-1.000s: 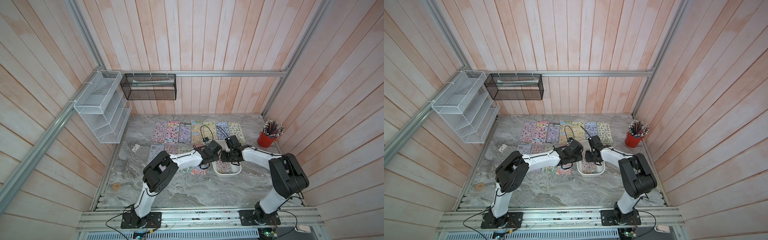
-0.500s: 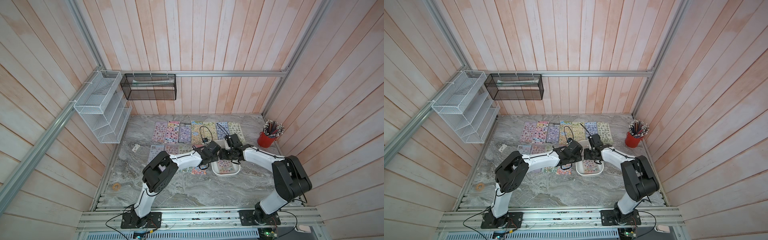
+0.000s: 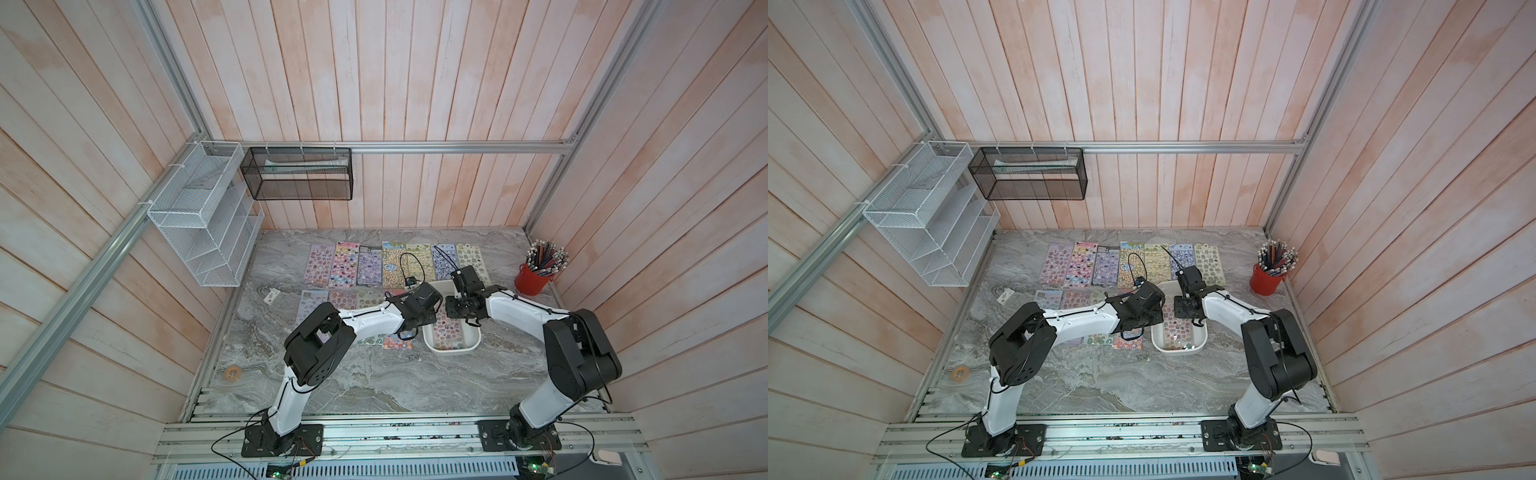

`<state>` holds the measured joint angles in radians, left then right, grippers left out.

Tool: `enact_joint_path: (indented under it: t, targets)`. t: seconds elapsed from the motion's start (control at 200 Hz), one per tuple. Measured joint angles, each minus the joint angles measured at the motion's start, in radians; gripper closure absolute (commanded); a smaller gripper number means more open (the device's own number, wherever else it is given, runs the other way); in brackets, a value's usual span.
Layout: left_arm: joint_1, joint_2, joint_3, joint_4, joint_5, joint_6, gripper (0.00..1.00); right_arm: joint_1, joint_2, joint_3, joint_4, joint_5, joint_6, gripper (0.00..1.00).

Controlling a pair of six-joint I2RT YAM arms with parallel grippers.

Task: Take the stickers out of the storage box
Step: Pick up the sticker from the storage box.

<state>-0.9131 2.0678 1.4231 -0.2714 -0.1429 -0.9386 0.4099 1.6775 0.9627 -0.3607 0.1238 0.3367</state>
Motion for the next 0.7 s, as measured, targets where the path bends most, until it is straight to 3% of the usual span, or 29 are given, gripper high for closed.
enact_joint_path:
  t: [0.21,0.325,0.7]
  targets:
    - [-0.003,-0.006,0.0,-0.003,-0.004,0.011,1.0,0.024,0.045,0.001,0.024,0.04,-0.001,0.41]
    - [-0.003,-0.007,0.0,-0.005,-0.004,0.012,1.0,0.024,0.053,0.001,0.051,0.03,0.003,0.38]
    - [-0.003,-0.007,0.0,-0.01,-0.011,0.018,1.0,-0.067,0.05,-0.032,0.174,-0.183,0.01,0.55]
